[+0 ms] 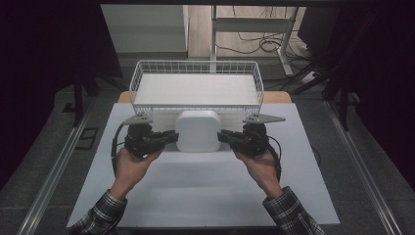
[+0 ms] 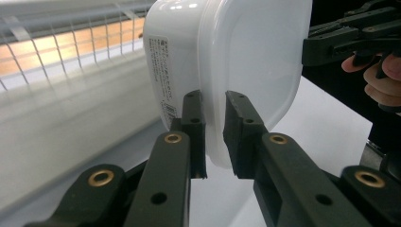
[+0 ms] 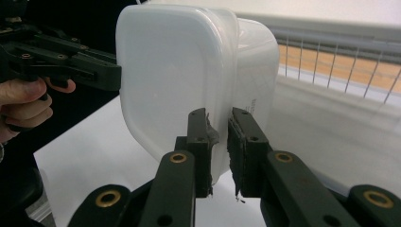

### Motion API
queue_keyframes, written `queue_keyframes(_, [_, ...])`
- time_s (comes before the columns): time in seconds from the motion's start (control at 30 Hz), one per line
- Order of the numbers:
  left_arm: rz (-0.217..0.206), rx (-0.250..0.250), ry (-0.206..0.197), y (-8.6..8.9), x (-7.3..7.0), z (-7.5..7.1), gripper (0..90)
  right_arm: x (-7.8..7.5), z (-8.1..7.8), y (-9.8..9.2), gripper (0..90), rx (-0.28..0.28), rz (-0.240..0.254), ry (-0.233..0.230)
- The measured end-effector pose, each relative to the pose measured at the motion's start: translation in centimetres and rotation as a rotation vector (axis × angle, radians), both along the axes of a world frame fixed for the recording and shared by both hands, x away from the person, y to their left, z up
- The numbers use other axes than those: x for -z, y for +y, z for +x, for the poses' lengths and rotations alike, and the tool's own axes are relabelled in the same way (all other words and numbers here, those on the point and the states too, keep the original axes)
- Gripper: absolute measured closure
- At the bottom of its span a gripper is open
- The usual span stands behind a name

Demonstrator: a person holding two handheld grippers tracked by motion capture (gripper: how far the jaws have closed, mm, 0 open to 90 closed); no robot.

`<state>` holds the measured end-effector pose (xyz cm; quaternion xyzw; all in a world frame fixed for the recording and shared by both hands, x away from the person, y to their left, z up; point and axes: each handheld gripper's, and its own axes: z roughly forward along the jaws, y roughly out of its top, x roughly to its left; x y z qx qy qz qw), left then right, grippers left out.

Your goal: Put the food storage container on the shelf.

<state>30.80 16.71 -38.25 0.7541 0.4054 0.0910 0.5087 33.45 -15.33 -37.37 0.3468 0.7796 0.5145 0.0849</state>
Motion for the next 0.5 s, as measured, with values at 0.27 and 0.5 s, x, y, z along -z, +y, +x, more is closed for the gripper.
queue_keyframes(0.27, [-0.014,-0.021,-0.028,0.8,-2.6,0.9,79.8,-2.6,1.3,0.9,78.8,-0.005,0.006,-0.029])
queue_keyframes(0.5, [-0.023,-0.031,-0.051,1.4,-5.2,2.2,79.8,-5.3,2.7,1.6,78.7,-0.004,0.014,-0.065])
